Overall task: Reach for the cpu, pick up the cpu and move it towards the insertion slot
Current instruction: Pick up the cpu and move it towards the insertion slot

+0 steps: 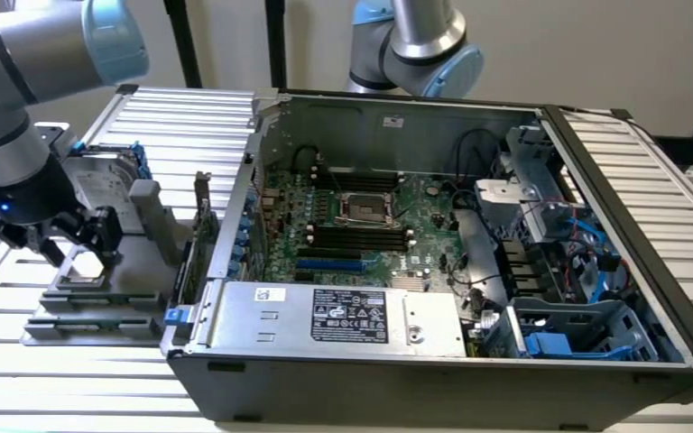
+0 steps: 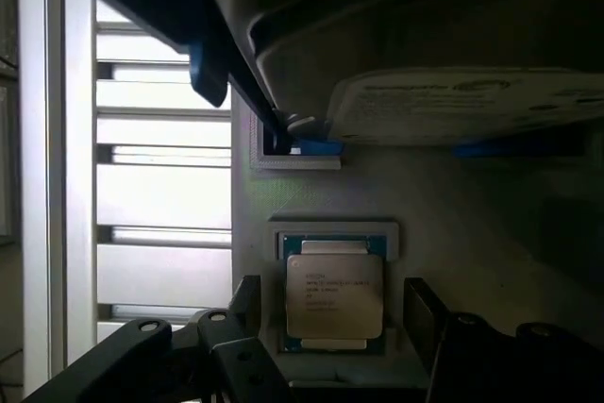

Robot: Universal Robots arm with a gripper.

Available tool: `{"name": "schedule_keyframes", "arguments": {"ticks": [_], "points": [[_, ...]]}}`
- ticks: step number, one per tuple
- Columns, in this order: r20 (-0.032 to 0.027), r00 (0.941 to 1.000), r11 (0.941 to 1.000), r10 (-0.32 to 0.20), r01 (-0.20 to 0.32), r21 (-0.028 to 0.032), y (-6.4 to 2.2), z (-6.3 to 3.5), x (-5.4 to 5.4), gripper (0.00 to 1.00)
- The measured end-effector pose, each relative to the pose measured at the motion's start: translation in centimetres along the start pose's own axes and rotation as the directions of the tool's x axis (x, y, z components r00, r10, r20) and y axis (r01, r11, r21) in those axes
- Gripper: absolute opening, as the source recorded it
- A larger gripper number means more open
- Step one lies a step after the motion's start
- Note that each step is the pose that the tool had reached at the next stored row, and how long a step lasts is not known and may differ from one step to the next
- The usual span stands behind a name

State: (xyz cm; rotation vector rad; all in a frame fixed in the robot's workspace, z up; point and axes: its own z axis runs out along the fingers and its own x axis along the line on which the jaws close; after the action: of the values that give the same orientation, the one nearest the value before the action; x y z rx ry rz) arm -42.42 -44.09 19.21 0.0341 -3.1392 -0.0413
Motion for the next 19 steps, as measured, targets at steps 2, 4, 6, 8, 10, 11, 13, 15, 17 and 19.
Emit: {"name": "schedule_keyframes", "arguments": {"ticks": [2,4,6,8,10,11,13,15,17,19], "points": [[-0.0001,1.0000,1.0000,0.000,0.000,0.0002,0.00,0.17,0.01,0.71],[0.0000,1.0000,1.0000,0.000,0.000,0.0003,-0.01,0.33,0.01,0.71],[-0.0002,1.0000,1.0000,0.000,0.000,0.0004,-0.01,0.42,0.02,0.71],[-0.0001,1.0000,1.0000,0.000,0.000,0.0004,0.01,0.48,0.01,0.71],[0.0000,1.0000,1.0000,0.000,0.000,0.0003,0.05,0.54,0.01,0.71],[-0.0001,1.0000,1.0000,0.000,0.000,0.0003,0.06,0.56,0.01,0.71],[-0.0001,1.0000,1.0000,0.000,0.000,0.0004,0.07,0.60,0.01,0.71],[-0.0001,1.0000,1.0000,0.000,0.000,0.0005,0.10,0.64,0.01,0.71],[0.0001,1.0000,1.0000,0.000,0.000,0.0003,0.15,0.68,0.01,0.71],[0.0001,1.0000,1.0000,0.000,0.000,0.0004,0.18,0.69,0.01,0.71]]}}
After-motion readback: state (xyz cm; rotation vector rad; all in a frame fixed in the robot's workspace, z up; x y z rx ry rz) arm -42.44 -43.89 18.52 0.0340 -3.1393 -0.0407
